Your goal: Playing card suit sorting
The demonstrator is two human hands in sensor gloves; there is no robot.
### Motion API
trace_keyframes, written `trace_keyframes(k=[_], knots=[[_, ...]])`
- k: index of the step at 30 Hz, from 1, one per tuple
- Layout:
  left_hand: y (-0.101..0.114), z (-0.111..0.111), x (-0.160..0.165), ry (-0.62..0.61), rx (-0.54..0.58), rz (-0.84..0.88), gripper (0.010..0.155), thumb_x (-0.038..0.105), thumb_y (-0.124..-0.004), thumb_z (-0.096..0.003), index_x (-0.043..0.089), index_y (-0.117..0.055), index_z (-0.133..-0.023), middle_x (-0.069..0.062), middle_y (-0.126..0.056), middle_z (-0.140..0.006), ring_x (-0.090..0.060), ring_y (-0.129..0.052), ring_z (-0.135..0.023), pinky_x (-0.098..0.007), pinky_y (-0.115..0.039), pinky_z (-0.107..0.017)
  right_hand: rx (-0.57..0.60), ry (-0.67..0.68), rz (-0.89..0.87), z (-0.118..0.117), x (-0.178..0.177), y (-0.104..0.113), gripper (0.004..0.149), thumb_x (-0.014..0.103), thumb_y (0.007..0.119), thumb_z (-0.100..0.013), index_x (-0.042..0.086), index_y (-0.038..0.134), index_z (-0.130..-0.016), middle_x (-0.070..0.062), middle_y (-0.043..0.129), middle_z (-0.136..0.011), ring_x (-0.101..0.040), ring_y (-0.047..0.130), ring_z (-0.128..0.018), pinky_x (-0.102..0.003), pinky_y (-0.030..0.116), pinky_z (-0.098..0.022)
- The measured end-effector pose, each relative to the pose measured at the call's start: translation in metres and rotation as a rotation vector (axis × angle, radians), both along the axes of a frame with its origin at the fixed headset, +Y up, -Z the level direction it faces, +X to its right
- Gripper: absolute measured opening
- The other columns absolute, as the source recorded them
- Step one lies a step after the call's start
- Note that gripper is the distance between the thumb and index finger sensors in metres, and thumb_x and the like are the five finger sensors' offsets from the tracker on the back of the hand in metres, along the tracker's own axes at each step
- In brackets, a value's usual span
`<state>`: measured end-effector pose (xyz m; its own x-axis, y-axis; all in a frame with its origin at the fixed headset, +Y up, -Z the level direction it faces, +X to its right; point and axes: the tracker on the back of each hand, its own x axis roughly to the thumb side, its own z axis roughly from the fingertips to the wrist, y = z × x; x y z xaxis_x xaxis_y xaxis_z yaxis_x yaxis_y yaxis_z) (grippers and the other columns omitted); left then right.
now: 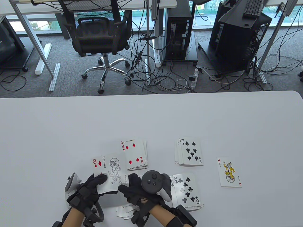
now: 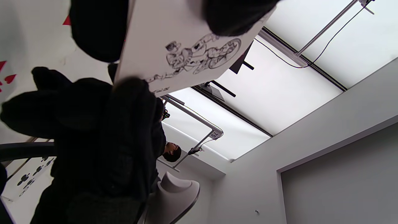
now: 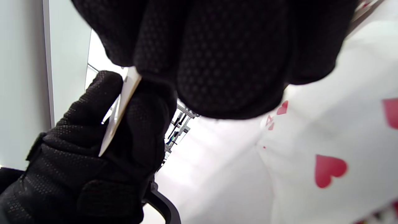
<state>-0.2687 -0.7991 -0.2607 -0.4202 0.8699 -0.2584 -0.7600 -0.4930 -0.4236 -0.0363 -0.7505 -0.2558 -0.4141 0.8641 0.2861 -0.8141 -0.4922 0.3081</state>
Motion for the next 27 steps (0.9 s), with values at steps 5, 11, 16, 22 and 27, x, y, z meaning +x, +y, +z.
trace_keyframes(k=[5, 11, 16, 22, 27], knots=[[0.0, 0.0, 0.001, -0.009, 0.002, 0.001, 0.046, 0.032, -0.067, -0.0626, 0.017, -0.058, -0.104, -0.01, -0.075, -0.102, -0.035, -0.087, -0.084, -0.046, -0.08, -0.056, 0.038, -0.017, -0.033, 0.003, 0.003, 0.001, 0.04, 0.025, 0.067, -0.053, -0.009, 0.07, -0.073, -0.004, 0.092, -0.042, -0.02, 0.098, -0.02, -0.048, 0.084, -0.037], [0.003, 0.0, 0.001, -0.014, 0.024, -0.026, 0.044, 0.031, -0.068, -0.062, 0.017, -0.06, -0.103, -0.009, -0.077, -0.101, -0.035, -0.088, -0.083, -0.046, -0.08, -0.055, 0.13, -0.064, 0.028, 0.003, 0.01, 0.009, 0.04, 0.022, 0.064, -0.053, -0.013, 0.071, -0.073, -0.006, 0.093, -0.041, -0.021, 0.098, -0.019, -0.048, 0.084, -0.035], [0.003, 0.0, 0.002, -0.025, 0.028, -0.027, 0.044, 0.03, -0.068, -0.0617, 0.017, -0.061, -0.103, -0.009, -0.078, -0.101, -0.035, -0.089, -0.082, -0.046, -0.081, -0.055, 0.165, -0.113, 0.055, 0.0, 0.023, 0.02, 0.04, 0.021, 0.065, -0.053, -0.013, 0.073, -0.074, -0.007, 0.094, -0.041, -0.022, 0.098, -0.019, -0.048, 0.084, -0.035], [0.003, -0.001, 0.0, -0.004, 0.028, -0.025, 0.044, 0.031, -0.068, -0.0615, 0.017, -0.061, -0.103, -0.006, -0.078, -0.1, -0.034, -0.089, -0.082, -0.046, -0.081, -0.055, 0.119, -0.199, -0.018, -0.008, 0.055, 0.032, 0.04, 0.02, 0.066, -0.053, -0.013, 0.074, -0.073, -0.008, 0.094, -0.041, -0.023, 0.098, -0.018, -0.049, 0.083, -0.035], [0.004, -0.001, 0.001, -0.006, 0.029, -0.021, 0.044, 0.031, -0.068, -0.0616, 0.017, -0.061, -0.103, -0.006, -0.078, -0.1, -0.034, -0.089, -0.082, -0.045, -0.081, -0.055, 0.163, -0.292, -0.002, -0.021, 0.105, 0.061, 0.04, 0.02, 0.066, -0.052, -0.013, 0.075, -0.073, -0.008, 0.094, -0.04, -0.023, 0.098, -0.018, -0.049, 0.083, -0.035]])
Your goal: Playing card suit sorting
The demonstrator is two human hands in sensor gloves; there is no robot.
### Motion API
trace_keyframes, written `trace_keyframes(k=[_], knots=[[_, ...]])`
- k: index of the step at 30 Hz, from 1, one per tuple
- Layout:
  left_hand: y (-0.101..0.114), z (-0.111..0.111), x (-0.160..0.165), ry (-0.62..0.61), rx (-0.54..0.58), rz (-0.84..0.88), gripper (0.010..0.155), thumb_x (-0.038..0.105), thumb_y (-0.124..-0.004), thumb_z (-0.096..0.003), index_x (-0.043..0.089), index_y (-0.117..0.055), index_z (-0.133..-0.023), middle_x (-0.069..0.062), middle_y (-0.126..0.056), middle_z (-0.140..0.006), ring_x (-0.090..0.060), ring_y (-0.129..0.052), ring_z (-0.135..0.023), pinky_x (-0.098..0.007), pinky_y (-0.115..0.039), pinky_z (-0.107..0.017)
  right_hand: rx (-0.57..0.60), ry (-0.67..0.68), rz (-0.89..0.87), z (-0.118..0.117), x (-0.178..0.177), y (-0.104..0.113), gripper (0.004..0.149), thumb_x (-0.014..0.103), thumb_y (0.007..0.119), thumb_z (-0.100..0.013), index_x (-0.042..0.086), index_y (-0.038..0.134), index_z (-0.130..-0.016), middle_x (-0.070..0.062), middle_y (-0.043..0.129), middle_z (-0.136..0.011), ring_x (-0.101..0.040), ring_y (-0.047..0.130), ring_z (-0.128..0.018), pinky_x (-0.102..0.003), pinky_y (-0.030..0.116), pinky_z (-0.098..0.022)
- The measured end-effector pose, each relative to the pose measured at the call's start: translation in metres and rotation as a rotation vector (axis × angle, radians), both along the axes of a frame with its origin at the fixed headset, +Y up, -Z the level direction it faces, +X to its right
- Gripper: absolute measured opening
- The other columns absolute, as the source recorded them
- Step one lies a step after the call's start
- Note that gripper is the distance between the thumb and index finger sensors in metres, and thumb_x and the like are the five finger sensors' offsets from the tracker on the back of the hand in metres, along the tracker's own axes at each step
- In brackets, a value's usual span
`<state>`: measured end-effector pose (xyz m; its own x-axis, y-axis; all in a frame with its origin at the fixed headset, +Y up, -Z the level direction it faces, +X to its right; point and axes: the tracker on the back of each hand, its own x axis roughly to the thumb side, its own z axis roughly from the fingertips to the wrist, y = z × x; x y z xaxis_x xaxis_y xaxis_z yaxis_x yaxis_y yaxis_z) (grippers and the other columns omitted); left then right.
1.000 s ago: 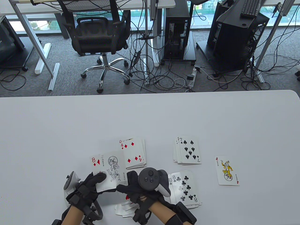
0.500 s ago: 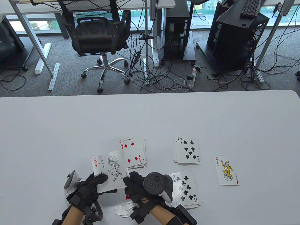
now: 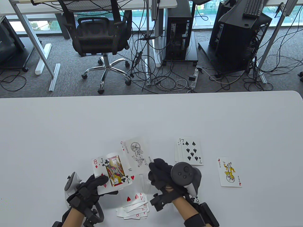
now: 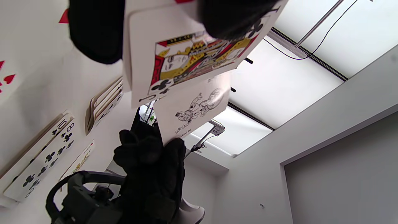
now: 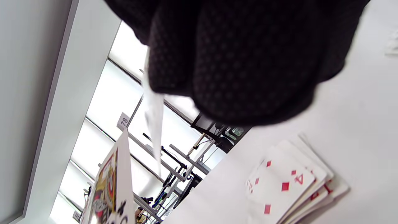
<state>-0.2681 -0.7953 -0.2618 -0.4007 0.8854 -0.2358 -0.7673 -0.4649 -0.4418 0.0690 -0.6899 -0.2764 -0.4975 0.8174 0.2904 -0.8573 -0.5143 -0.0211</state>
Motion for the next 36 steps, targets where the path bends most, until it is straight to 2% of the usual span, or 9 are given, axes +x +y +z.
trace_keyframes(k=[5, 9, 11, 13, 18, 22, 27, 31, 36], knots=[[0.001, 0.001, 0.001, 0.002, -0.004, 0.001, 0.044, 0.031, -0.068, -0.0616, 0.017, -0.061, -0.103, -0.009, -0.078, -0.1, -0.034, -0.089, -0.082, -0.045, -0.081, -0.054, 0.057, -0.141, 0.058, -0.007, 0.065, 0.025, 0.04, 0.019, 0.068, -0.052, -0.014, 0.076, -0.072, -0.01, 0.095, -0.039, -0.025, 0.097, -0.017, -0.051, 0.082, -0.035], [0.001, 0.001, 0.001, 0.002, -0.008, -0.002, 0.044, 0.031, -0.068, -0.0616, 0.017, -0.061, -0.103, -0.006, -0.078, -0.1, -0.034, -0.089, -0.082, -0.046, -0.081, -0.055, 0.051, -0.289, 0.186, -0.008, 0.124, 0.028, 0.04, 0.019, 0.068, -0.051, -0.014, 0.077, -0.072, -0.01, 0.095, -0.038, -0.025, 0.097, -0.016, -0.052, 0.082, -0.035], [0.001, 0.001, 0.001, 0.002, -0.011, -0.004, 0.044, 0.031, -0.068, -0.0616, 0.017, -0.061, -0.103, -0.009, -0.078, -0.1, -0.034, -0.089, -0.082, -0.046, -0.081, -0.055, -0.009, -0.353, 0.245, -0.008, 0.149, 0.021, 0.04, 0.018, 0.068, -0.051, -0.015, 0.077, -0.072, -0.01, 0.095, -0.038, -0.026, 0.097, -0.016, -0.052, 0.082, -0.034], [0.0, 0.001, 0.001, 0.002, -0.019, -0.006, 0.044, 0.031, -0.068, -0.0617, 0.017, -0.061, -0.103, -0.009, -0.078, -0.1, -0.034, -0.089, -0.082, -0.046, -0.081, -0.055, -0.135, -0.376, 0.322, -0.007, 0.179, 0.009, 0.04, 0.018, 0.068, -0.051, -0.015, 0.077, -0.072, -0.011, 0.095, -0.038, -0.026, 0.097, -0.016, -0.053, 0.082, -0.035], [-0.005, 0.001, 0.002, -0.001, -0.043, -0.013, 0.045, 0.031, -0.068, -0.0616, 0.016, -0.061, -0.103, -0.009, -0.078, -0.1, -0.035, -0.089, -0.082, -0.046, -0.081, -0.055, -0.406, -0.436, 0.457, 0.001, 0.221, -0.025, 0.04, 0.017, 0.068, -0.051, -0.017, 0.076, -0.071, -0.012, 0.094, -0.038, -0.027, 0.097, -0.016, -0.054, 0.081, -0.034], [-0.006, 0.002, 0.002, 0.002, -0.056, -0.022, 0.045, 0.031, -0.068, -0.0616, 0.016, -0.061, -0.103, -0.009, -0.078, -0.101, -0.035, -0.089, -0.082, -0.046, -0.081, -0.055, -0.548, -0.511, 0.574, 0.005, 0.235, -0.045, 0.04, 0.017, 0.068, -0.051, -0.017, 0.076, -0.071, -0.012, 0.094, -0.037, -0.028, 0.096, -0.015, -0.054, 0.081, -0.034], [-0.008, 0.002, 0.003, -0.001, -0.07, -0.03, 0.045, 0.031, -0.068, -0.0615, 0.016, -0.061, -0.103, -0.009, -0.077, -0.101, -0.035, -0.088, -0.082, -0.047, -0.08, -0.055, -0.601, -0.583, 0.741, 0.003, 0.234, -0.057, 0.042, 0.017, 0.068, -0.051, -0.018, 0.075, -0.072, -0.013, 0.094, -0.038, -0.029, 0.096, -0.015, -0.054, 0.081, -0.034], [-0.008, 0.003, 0.003, 0.002, -0.076, -0.033, 0.045, 0.031, -0.068, -0.0616, 0.016, -0.061, -0.103, -0.01, -0.077, -0.101, -0.035, -0.088, -0.082, -0.047, -0.08, -0.055, -0.656, -0.578, 0.921, -0.001, 0.229, -0.063, 0.042, 0.018, 0.067, -0.052, -0.018, 0.075, -0.072, -0.011, 0.094, -0.036, -0.027, 0.096, -0.014, -0.054, 0.081, -0.034], [-0.008, 0.003, 0.003, 0.0, -0.074, -0.034, 0.045, 0.031, -0.068, -0.0616, 0.016, -0.06, -0.103, -0.009, -0.077, -0.101, -0.035, -0.088, -0.082, -0.047, -0.08, -0.055, -0.678, -0.579, 1.036, -0.003, 0.222, -0.075, 0.042, 0.018, 0.067, -0.052, -0.018, 0.074, -0.072, -0.011, 0.094, -0.037, -0.027, 0.096, -0.015, -0.053, 0.081, -0.034]])
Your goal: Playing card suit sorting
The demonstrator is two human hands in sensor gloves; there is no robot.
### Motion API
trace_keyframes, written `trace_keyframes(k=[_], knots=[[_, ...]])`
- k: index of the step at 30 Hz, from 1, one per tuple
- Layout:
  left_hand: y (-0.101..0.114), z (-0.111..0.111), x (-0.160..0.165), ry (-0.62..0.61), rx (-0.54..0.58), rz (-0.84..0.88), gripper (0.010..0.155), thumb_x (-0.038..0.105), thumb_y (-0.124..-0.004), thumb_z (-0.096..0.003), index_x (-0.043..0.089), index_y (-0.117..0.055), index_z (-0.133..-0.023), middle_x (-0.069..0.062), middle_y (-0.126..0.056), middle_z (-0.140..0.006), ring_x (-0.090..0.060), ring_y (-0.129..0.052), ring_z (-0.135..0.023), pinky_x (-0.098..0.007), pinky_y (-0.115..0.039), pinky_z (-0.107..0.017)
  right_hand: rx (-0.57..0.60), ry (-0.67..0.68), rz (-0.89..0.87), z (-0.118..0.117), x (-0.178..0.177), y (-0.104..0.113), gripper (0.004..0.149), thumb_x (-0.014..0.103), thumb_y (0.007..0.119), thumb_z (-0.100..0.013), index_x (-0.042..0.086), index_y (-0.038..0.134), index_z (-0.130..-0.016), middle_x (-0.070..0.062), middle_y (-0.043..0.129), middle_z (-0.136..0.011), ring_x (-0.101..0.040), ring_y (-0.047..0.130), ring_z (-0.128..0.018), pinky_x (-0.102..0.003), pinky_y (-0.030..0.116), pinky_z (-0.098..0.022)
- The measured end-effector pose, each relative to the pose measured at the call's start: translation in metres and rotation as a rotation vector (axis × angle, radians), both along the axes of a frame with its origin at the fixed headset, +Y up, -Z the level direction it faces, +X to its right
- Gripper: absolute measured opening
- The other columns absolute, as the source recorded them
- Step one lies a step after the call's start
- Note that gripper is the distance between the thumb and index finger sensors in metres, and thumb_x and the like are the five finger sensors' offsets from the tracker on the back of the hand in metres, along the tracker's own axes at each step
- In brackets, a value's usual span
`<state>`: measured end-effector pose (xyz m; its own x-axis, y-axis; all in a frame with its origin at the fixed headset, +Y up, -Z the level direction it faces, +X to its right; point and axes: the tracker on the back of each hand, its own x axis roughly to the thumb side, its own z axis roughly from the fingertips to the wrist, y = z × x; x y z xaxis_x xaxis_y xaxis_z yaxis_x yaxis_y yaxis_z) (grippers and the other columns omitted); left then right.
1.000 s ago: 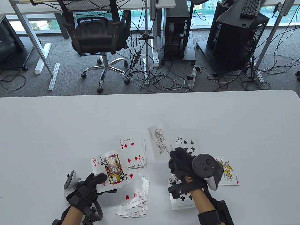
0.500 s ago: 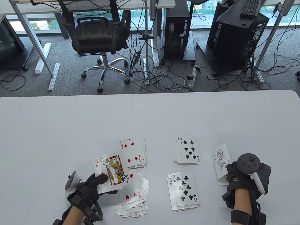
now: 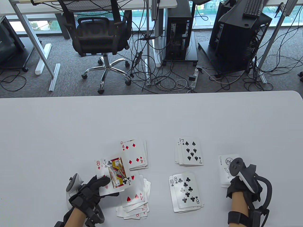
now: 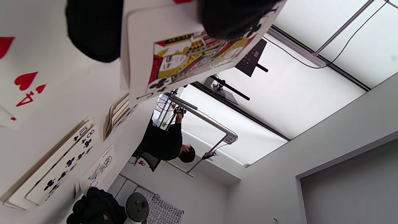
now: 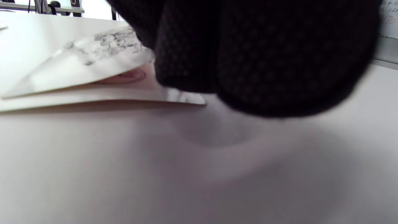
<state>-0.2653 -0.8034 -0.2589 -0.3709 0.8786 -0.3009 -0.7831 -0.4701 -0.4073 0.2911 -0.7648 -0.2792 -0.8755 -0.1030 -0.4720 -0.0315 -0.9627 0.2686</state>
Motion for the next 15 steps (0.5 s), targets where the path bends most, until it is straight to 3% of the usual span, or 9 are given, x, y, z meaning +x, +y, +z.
trace_keyframes(k=[4, 9, 12, 15], knots=[[0.0, 0.0, -0.001, 0.003, 0.005, -0.002, 0.045, 0.031, -0.068, -0.0615, 0.016, -0.061, -0.103, -0.009, -0.077, -0.101, -0.035, -0.088, -0.082, -0.047, -0.08, -0.055, -0.033, -0.017, 0.052, 0.002, -0.003, -0.011, 0.044, 0.018, 0.065, -0.052, -0.02, 0.072, -0.073, -0.01, 0.092, -0.037, -0.027, 0.096, -0.016, -0.054, 0.08, -0.035], [-0.001, 0.0, -0.001, -0.001, 0.004, -0.006, 0.045, 0.03, -0.068, -0.0615, 0.016, -0.06, -0.103, -0.009, -0.077, -0.101, -0.035, -0.088, -0.083, -0.047, -0.08, -0.055, -0.033, 0.014, 0.16, 0.003, -0.007, -0.01, 0.047, 0.021, 0.068, -0.052, -0.018, 0.071, -0.077, -0.011, 0.093, -0.039, -0.028, 0.096, -0.017, -0.054, 0.08, -0.036], [0.0, 0.0, -0.001, -0.002, 0.007, -0.005, 0.045, 0.03, -0.068, -0.0615, 0.016, -0.06, -0.103, -0.009, -0.077, -0.101, -0.035, -0.088, -0.083, -0.047, -0.08, -0.055, 0.013, 0.011, 0.163, 0.002, -0.013, 0.003, 0.05, 0.024, 0.069, -0.053, -0.019, 0.071, -0.078, -0.013, 0.094, -0.04, -0.029, 0.096, -0.018, -0.054, 0.08, -0.036], [0.0, -0.001, -0.001, -0.002, 0.012, -0.004, 0.045, 0.031, -0.068, -0.0615, 0.016, -0.061, -0.103, -0.009, -0.077, -0.101, -0.035, -0.088, -0.082, -0.047, -0.08, -0.055, 0.104, 0.106, 0.123, -0.004, -0.031, 0.025, 0.05, 0.024, 0.068, -0.053, -0.019, 0.072, -0.078, -0.013, 0.094, -0.039, -0.029, 0.096, -0.017, -0.054, 0.08, -0.035]])
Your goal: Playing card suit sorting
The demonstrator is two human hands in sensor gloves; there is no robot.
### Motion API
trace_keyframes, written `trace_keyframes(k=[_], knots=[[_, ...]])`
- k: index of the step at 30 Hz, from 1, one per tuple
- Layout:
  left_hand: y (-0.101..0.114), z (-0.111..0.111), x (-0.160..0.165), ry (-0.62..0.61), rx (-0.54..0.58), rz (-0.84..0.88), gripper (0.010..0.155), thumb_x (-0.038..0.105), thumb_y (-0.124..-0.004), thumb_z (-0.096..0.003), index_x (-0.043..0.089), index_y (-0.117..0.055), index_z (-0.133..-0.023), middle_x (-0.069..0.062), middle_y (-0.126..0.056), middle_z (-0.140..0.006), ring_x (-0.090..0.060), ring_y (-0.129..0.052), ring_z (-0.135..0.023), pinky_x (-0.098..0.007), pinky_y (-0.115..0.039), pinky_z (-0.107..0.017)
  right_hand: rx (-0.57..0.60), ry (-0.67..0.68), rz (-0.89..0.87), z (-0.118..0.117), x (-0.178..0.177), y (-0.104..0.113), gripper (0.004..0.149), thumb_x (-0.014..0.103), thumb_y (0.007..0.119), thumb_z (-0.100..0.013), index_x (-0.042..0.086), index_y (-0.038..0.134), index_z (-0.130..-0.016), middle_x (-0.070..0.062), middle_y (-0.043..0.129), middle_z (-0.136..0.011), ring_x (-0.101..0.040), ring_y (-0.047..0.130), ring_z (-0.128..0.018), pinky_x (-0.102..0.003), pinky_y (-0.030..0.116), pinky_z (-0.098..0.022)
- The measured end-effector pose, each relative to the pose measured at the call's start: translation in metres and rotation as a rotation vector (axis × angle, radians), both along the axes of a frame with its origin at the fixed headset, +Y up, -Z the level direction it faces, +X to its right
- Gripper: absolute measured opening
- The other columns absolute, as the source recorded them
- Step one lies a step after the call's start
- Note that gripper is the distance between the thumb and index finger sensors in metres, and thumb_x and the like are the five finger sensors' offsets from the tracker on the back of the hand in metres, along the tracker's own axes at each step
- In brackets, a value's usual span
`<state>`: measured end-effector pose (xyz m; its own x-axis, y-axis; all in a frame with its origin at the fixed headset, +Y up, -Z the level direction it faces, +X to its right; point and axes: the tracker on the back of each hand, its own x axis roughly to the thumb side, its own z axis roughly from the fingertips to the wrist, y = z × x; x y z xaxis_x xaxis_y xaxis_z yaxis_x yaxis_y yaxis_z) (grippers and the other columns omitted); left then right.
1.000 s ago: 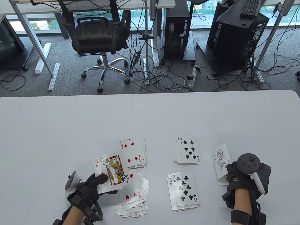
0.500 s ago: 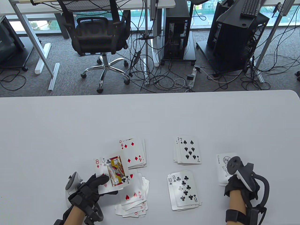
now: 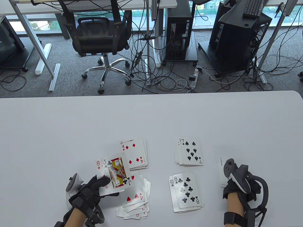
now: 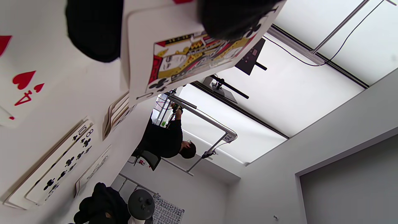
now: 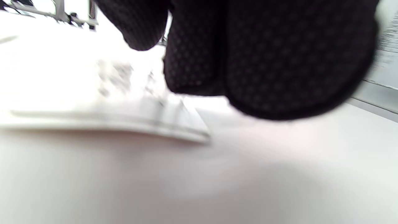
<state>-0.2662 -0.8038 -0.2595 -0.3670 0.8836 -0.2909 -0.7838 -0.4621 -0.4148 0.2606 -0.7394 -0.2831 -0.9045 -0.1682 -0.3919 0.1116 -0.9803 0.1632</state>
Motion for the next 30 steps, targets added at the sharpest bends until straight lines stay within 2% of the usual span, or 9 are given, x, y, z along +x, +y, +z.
trace_keyframes(k=[3, 6, 10, 15, 20, 22, 25, 30], knots=[[0.0, 0.0, 0.0, -0.001, 0.003, -0.001, 0.045, 0.031, -0.068, -0.0615, 0.016, -0.06, -0.103, -0.009, -0.077, -0.101, -0.035, -0.088, -0.083, -0.047, -0.08, -0.055, 0.106, 0.14, -0.037, -0.005, -0.029, 0.025, 0.05, 0.025, 0.068, -0.053, -0.019, 0.072, -0.077, -0.013, 0.094, -0.04, -0.03, 0.096, -0.017, -0.054, 0.08, -0.035], [0.0, 0.0, -0.001, 0.001, 0.008, -0.002, 0.045, 0.031, -0.068, -0.0615, 0.016, -0.06, -0.103, -0.009, -0.077, -0.101, -0.035, -0.088, -0.083, -0.047, -0.08, -0.055, 0.237, 0.299, -0.17, -0.006, -0.071, 0.045, 0.051, 0.026, 0.068, -0.054, -0.019, 0.072, -0.077, -0.013, 0.094, -0.04, -0.03, 0.097, -0.017, -0.054, 0.08, -0.035], [0.001, -0.001, -0.001, 0.003, 0.017, 0.0, 0.045, 0.031, -0.068, -0.0615, 0.016, -0.06, -0.103, -0.009, -0.077, -0.101, -0.035, -0.088, -0.082, -0.047, -0.08, -0.055, 0.316, 0.488, -0.406, -0.003, -0.128, 0.055, 0.052, 0.027, 0.067, -0.054, -0.02, 0.073, -0.077, -0.014, 0.095, -0.04, -0.03, 0.097, -0.017, -0.053, 0.081, -0.035], [0.001, -0.001, -0.001, 0.0, 0.019, 0.0, 0.045, 0.031, -0.068, -0.0615, 0.016, -0.06, -0.103, -0.009, -0.077, -0.101, -0.035, -0.088, -0.082, -0.047, -0.08, -0.055, 0.241, 0.694, -0.67, 0.005, -0.204, 0.046, 0.055, 0.029, 0.064, -0.055, -0.021, 0.07, -0.079, -0.015, 0.095, -0.042, -0.031, 0.097, -0.019, -0.054, 0.08, -0.036], [0.001, -0.001, -0.001, -0.005, 0.023, -0.003, 0.045, 0.031, -0.068, -0.0615, 0.016, -0.061, -0.103, -0.009, -0.077, -0.101, -0.035, -0.088, -0.082, -0.047, -0.08, -0.055, 0.127, 0.807, -0.854, 0.015, -0.26, 0.026, 0.07, 0.039, 0.061, -0.056, -0.024, 0.059, -0.087, -0.02, 0.092, -0.052, -0.036, 0.096, -0.028, -0.057, 0.077, -0.04], [0.001, -0.001, -0.001, -0.007, 0.024, -0.003, 0.045, 0.031, -0.068, -0.0614, 0.015, -0.061, -0.103, -0.009, -0.078, -0.1, -0.036, -0.088, -0.082, -0.047, -0.08, -0.055, 0.096, 0.812, -0.912, 0.018, -0.272, 0.019, 0.077, 0.043, 0.063, -0.055, -0.025, 0.054, -0.089, -0.023, 0.089, -0.058, -0.038, 0.095, -0.033, -0.059, 0.075, -0.042], [0.001, -0.001, -0.001, -0.008, 0.026, -0.003, 0.045, 0.031, -0.068, -0.0614, 0.015, -0.061, -0.103, -0.009, -0.078, -0.1, -0.036, -0.088, -0.082, -0.047, -0.08, -0.055, 0.099, 0.818, -0.964, 0.021, -0.287, 0.012, 0.078, 0.044, 0.068, -0.053, -0.025, 0.055, -0.087, -0.021, 0.088, -0.059, -0.036, 0.096, -0.034, -0.058, 0.076, -0.043], [0.001, 0.0, -0.001, -0.016, 0.026, 0.013, 0.045, 0.031, -0.068, -0.0616, 0.015, -0.061, -0.103, -0.01, -0.077, -0.1, -0.035, -0.088, -0.082, -0.047, -0.08, -0.055, 0.179, 0.75, -1.115, 0.023, -0.291, 0.003, 0.062, 0.035, 0.075, -0.05, -0.02, 0.068, -0.077, -0.012, 0.093, -0.049, -0.027, 0.099, -0.025, -0.051, 0.082, -0.038]])
